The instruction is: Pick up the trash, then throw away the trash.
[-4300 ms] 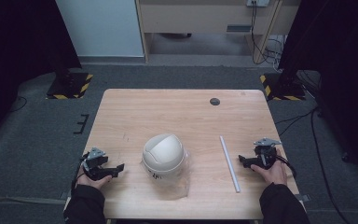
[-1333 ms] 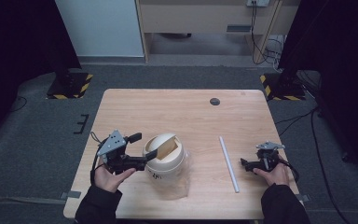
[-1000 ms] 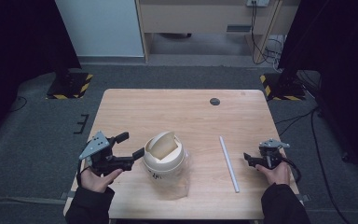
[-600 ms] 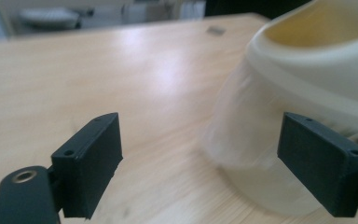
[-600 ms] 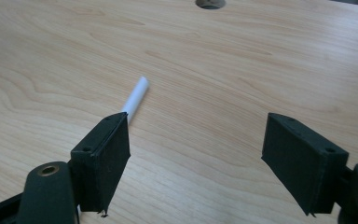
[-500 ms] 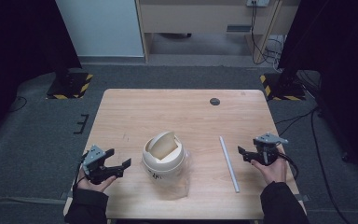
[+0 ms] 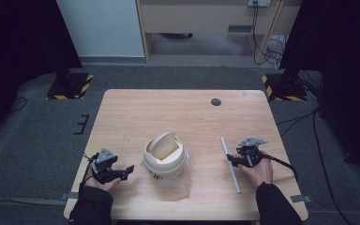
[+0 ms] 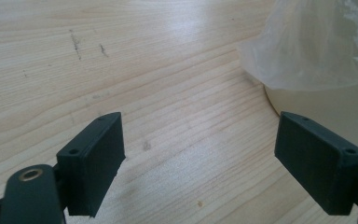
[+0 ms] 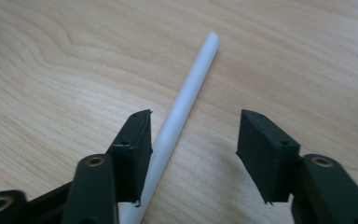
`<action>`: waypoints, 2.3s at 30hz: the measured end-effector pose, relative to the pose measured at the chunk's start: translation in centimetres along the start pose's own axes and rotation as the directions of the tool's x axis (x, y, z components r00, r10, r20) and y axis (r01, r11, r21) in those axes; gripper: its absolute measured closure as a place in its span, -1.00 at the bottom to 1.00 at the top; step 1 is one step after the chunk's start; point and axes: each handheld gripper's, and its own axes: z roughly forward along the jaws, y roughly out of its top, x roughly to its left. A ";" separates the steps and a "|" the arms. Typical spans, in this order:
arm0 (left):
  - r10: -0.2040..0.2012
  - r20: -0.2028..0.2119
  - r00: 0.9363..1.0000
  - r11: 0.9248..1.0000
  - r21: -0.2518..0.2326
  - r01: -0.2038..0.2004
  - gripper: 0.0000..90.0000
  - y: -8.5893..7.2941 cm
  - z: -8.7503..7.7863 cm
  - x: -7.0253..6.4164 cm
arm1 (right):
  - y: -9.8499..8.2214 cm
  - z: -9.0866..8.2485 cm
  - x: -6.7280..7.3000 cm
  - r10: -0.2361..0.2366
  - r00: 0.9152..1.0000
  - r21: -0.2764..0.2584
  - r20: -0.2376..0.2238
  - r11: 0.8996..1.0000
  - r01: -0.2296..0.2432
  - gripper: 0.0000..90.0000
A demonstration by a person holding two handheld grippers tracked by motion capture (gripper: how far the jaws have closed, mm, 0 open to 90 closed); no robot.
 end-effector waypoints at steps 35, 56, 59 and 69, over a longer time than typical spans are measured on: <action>-0.011 0.001 1.000 0.997 -0.080 0.011 -0.64 0.6 -1.1 0.0 | 2.5 -5.5 -2.5 0.076 0.996 -0.395 -0.046 0.915 -0.089 0.78; -0.067 -0.007 0.998 0.936 -0.348 0.061 -0.63 4.5 -5.2 -1.1 | 6.7 -9.9 -0.9 -0.005 0.993 -0.645 -0.122 0.761 -0.075 0.78; -0.062 0.012 0.998 0.916 -0.396 0.062 -0.63 5.7 -6.3 -1.5 | 7.4 -10.6 -0.6 -0.014 0.991 -0.670 -0.134 0.738 -0.081 0.78; -0.007 0.079 0.997 0.848 -0.528 0.048 -0.63 10.6 -8.6 -4.0 | 9.0 -11.7 0.7 -0.059 0.986 -0.706 -0.153 0.705 -0.068 0.78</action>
